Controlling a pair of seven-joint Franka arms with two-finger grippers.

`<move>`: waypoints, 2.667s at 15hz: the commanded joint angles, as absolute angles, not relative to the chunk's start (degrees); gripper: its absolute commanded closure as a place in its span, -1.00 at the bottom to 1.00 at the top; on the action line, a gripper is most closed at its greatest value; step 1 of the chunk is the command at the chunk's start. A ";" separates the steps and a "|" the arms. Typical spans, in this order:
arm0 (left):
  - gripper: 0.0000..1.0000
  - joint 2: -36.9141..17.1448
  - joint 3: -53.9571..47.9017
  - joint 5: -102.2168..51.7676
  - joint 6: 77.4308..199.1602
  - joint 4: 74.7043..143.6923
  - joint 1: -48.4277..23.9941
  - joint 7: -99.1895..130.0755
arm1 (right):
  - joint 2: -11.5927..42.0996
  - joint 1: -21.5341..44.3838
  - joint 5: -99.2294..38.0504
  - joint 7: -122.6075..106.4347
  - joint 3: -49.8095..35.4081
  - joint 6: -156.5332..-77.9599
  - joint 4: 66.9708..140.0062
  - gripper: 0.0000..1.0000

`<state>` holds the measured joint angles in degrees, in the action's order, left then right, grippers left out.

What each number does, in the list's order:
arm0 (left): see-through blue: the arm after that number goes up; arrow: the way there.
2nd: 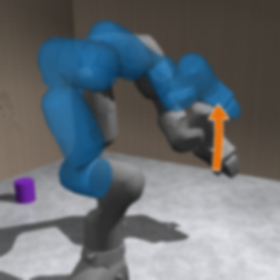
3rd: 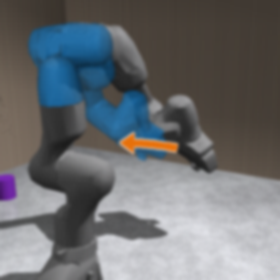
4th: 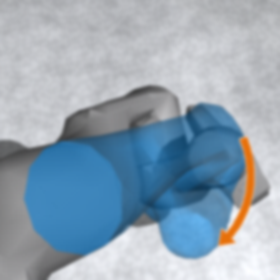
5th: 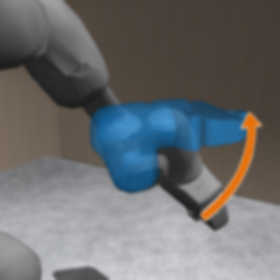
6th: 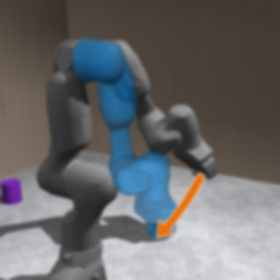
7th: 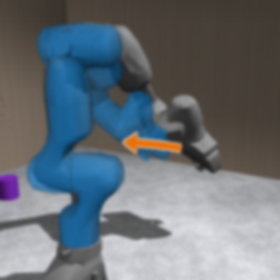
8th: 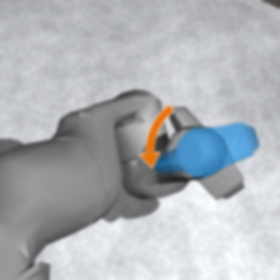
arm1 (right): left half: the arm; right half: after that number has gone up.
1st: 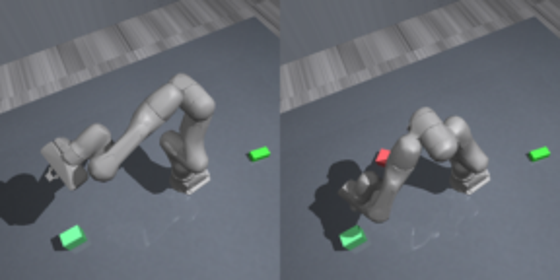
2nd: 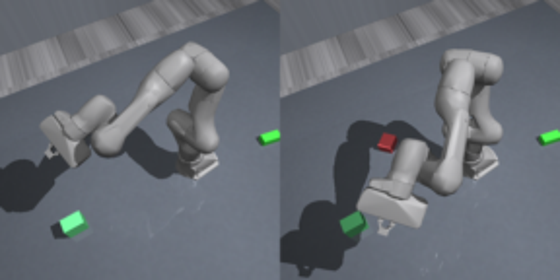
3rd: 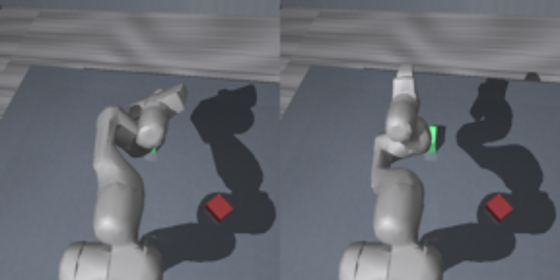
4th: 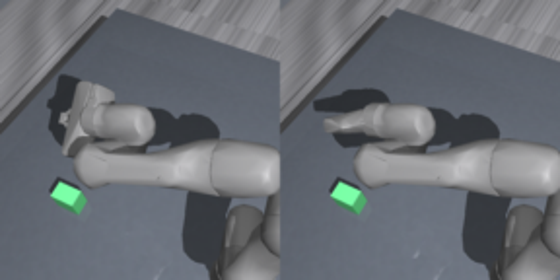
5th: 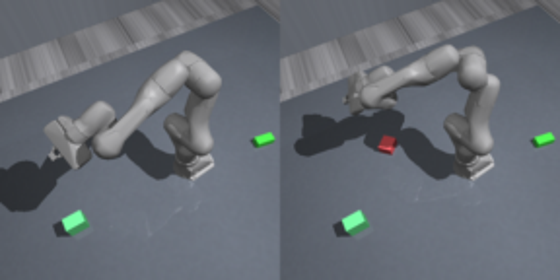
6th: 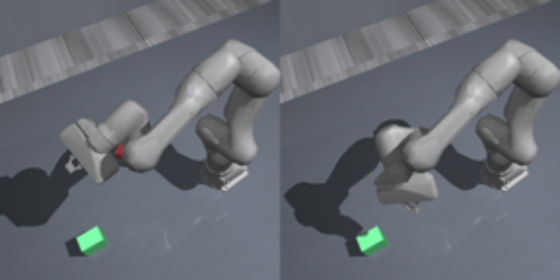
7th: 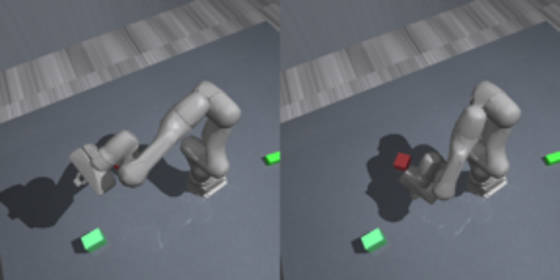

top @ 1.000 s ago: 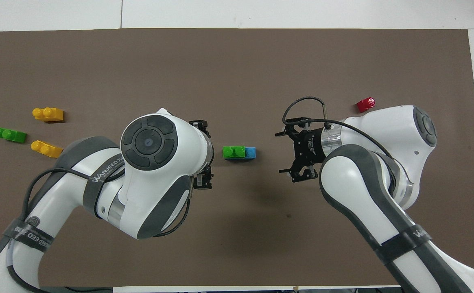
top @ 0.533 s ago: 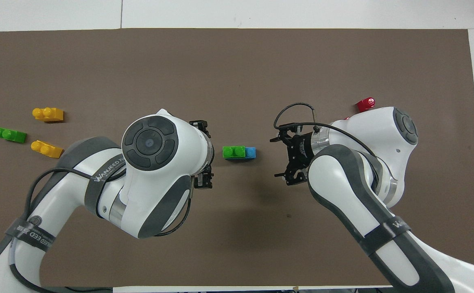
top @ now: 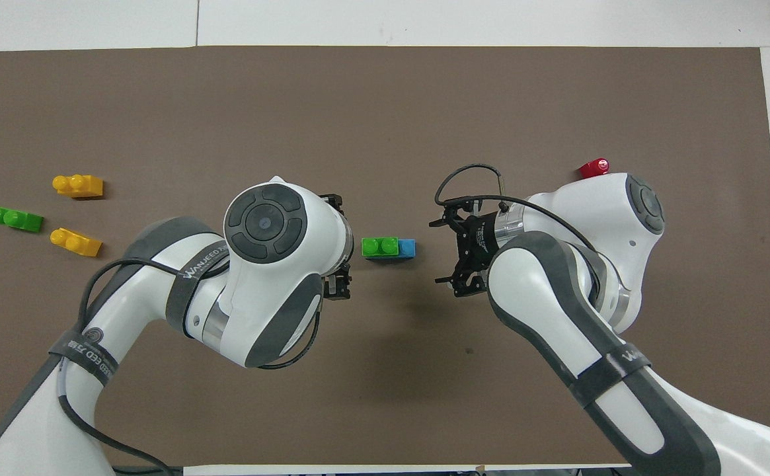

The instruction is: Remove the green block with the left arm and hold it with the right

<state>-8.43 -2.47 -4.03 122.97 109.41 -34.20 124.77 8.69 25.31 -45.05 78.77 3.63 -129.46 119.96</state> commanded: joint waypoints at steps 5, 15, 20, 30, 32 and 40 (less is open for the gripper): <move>-1.00 -9.05 -1.67 -2.46 125.24 109.51 -35.16 128.14 | 12.74 26.63 -47.72 78.31 3.69 -132.09 116.89 -1.00; -1.00 -9.14 -1.67 -2.11 126.91 109.78 -35.86 131.48 | 15.55 29.18 -50.71 77.34 3.78 -137.46 116.89 -1.00; -1.00 -9.23 -1.67 -2.11 127.00 109.78 -36.39 132.01 | 16.96 30.32 -51.24 77.17 3.69 -139.48 116.98 -1.00; -1.00 -10.46 -1.67 -1.94 127.70 109.69 -37.18 133.85 | 18.81 31.81 -51.42 76.73 3.69 -142.73 117.42 -1.00; -1.00 -11.07 -1.67 -1.41 128.05 109.60 -37.87 134.82 | 18.90 31.99 -52.11 76.55 3.69 -142.91 117.51 -1.00; -1.00 -14.14 -1.67 0.25 129.46 108.82 -38.76 137.19 | 19.34 31.99 -52.56 75.50 3.69 -143.88 118.04 -1.00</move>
